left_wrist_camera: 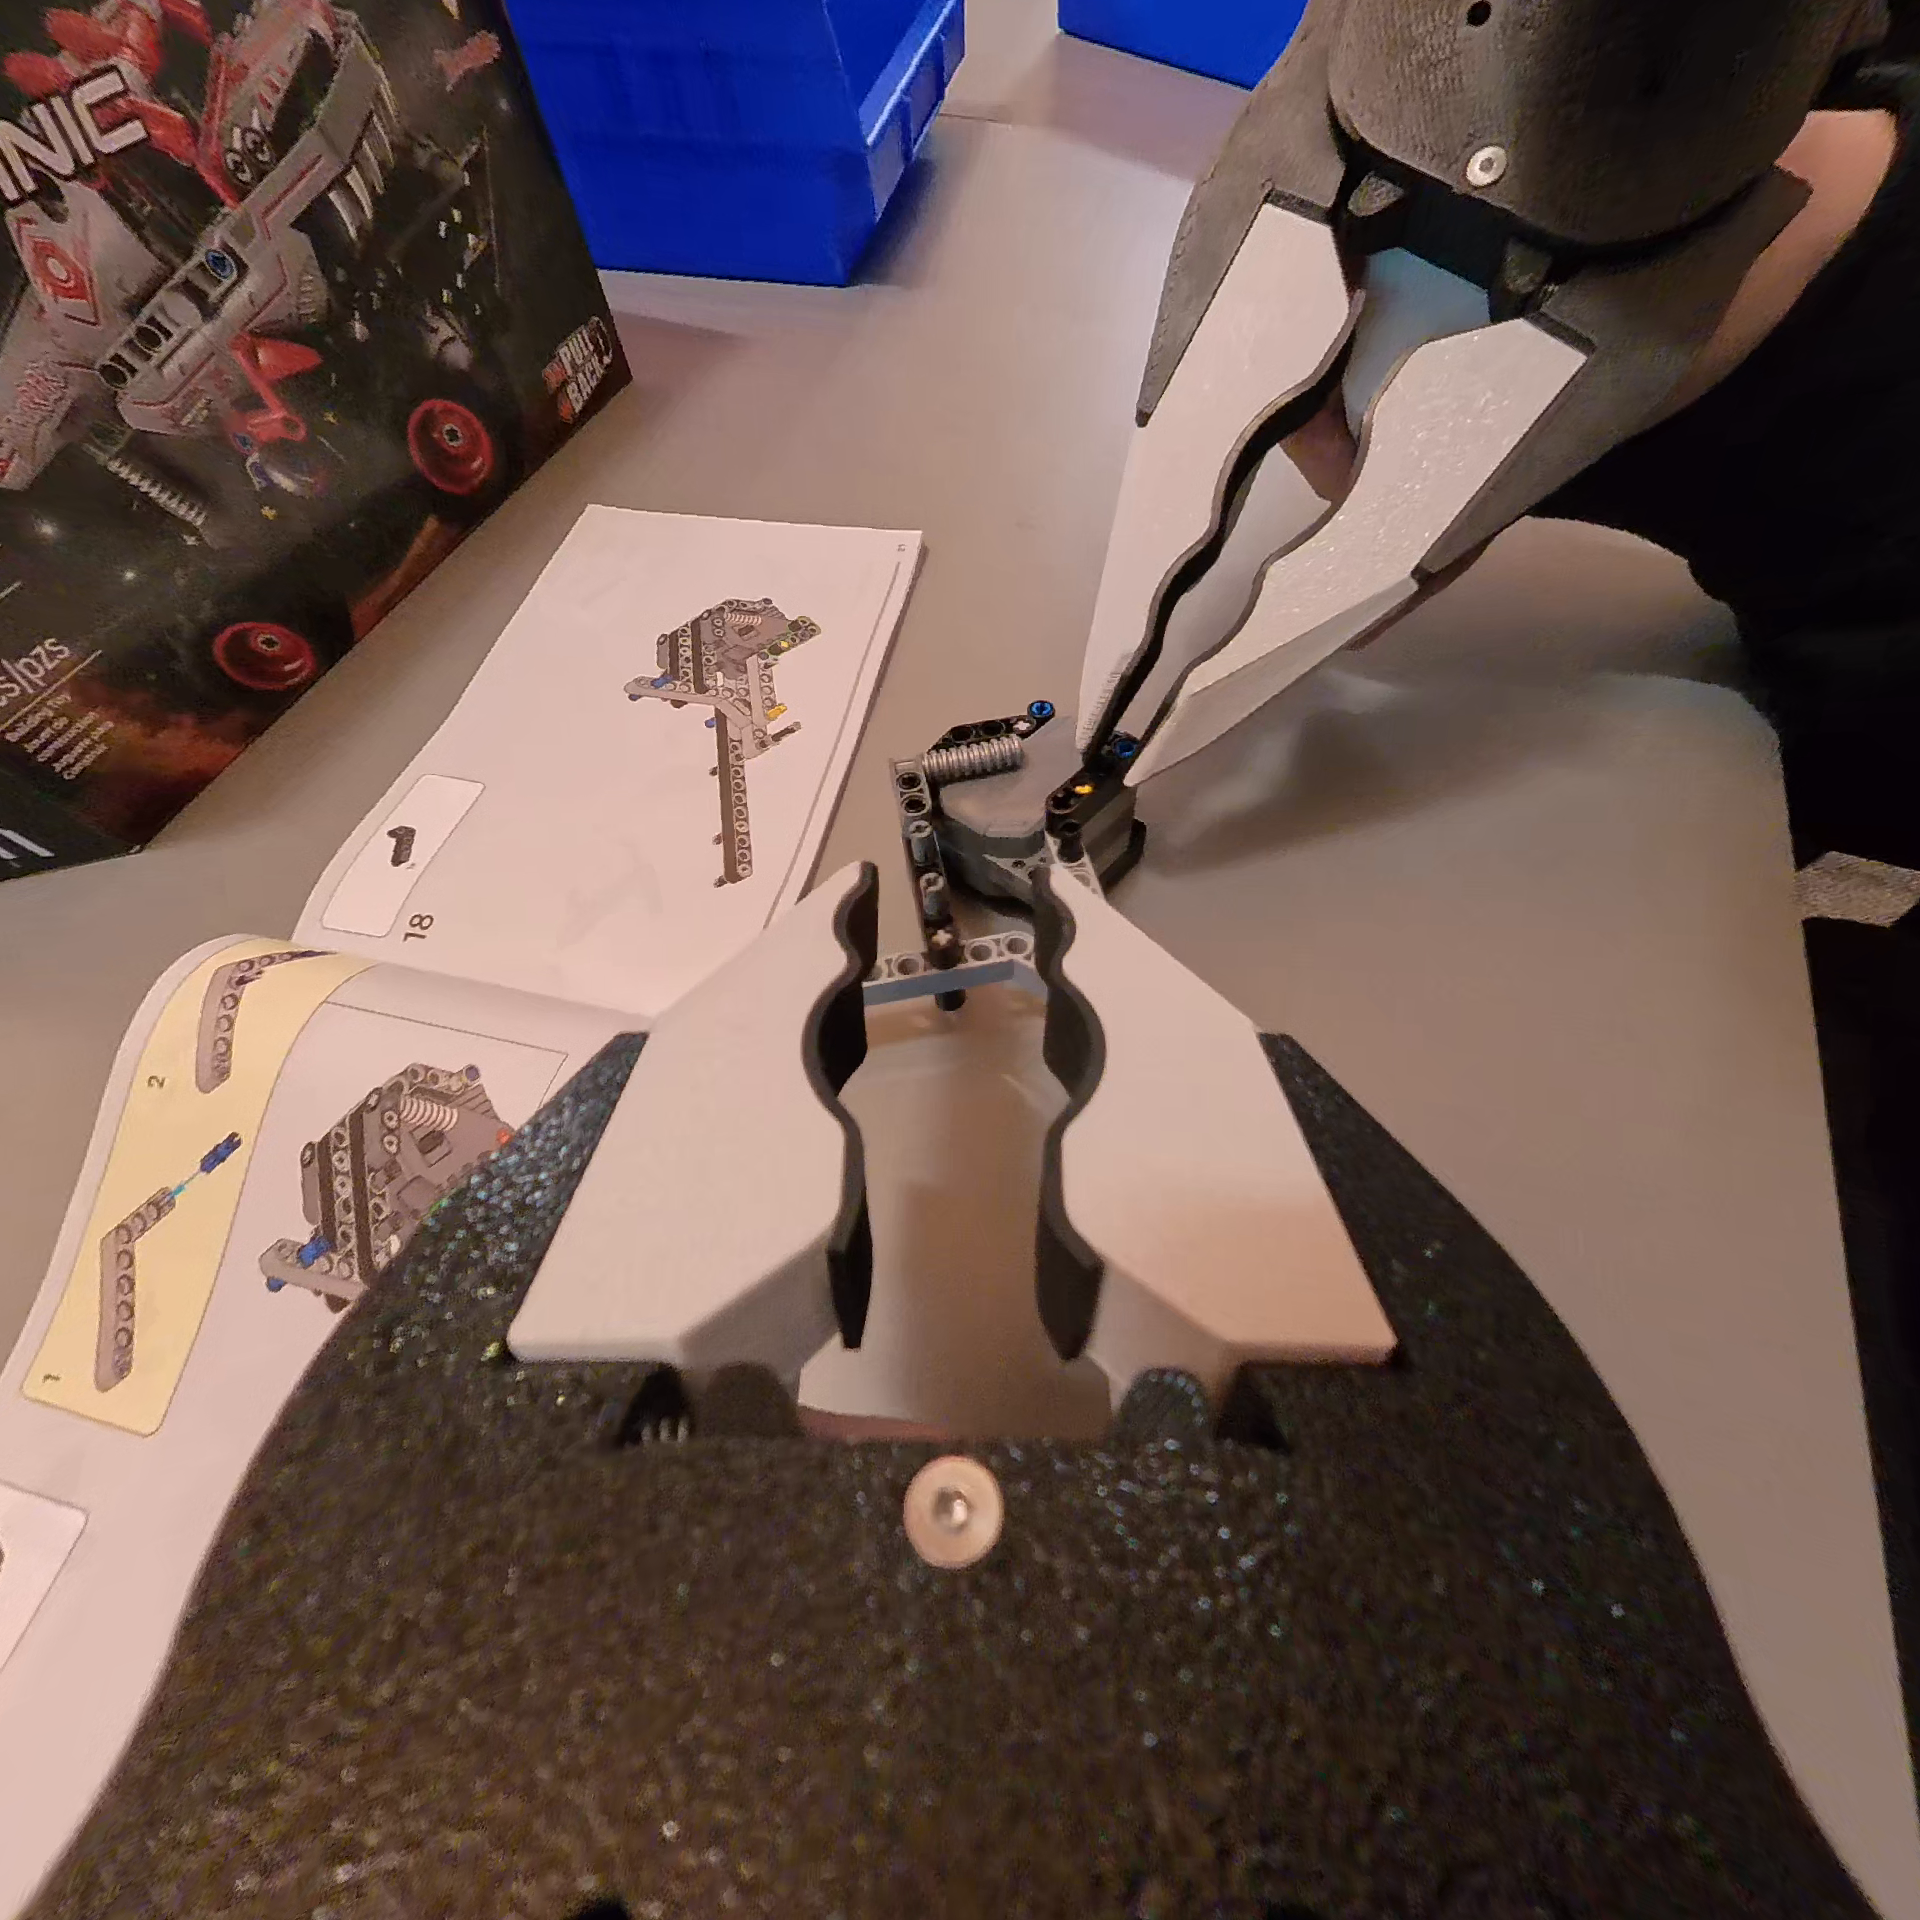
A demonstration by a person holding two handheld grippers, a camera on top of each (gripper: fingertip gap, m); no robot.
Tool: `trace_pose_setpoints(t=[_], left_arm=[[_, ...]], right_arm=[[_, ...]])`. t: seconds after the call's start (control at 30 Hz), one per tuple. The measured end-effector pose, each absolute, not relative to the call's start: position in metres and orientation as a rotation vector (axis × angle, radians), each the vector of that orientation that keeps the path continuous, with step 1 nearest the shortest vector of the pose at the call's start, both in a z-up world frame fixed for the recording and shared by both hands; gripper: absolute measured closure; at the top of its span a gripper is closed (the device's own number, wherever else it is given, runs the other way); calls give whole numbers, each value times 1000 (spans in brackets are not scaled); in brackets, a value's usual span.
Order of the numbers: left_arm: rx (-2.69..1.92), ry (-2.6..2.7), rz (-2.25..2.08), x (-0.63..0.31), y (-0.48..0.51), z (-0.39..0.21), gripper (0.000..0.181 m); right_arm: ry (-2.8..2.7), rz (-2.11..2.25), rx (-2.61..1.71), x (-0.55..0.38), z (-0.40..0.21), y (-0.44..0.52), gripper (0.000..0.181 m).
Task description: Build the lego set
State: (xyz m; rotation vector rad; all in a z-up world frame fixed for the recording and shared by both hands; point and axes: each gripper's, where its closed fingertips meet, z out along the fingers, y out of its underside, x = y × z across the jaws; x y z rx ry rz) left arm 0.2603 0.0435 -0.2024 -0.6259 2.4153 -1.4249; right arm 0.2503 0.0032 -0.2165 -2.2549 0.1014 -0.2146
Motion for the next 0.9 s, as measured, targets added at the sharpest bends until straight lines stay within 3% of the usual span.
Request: trace_pose_setpoints(t=[0.03, 0.9], left_arm=[[-629, 2416, -1425, 261, 44, -203, 154], [-654, 2383, -1509, 267, 47, -202, 154]], right_arm=[[101, -212, -2252, 250, -217, 3, 176], [102, -200, -2249, 250, -217, 3, 173]])
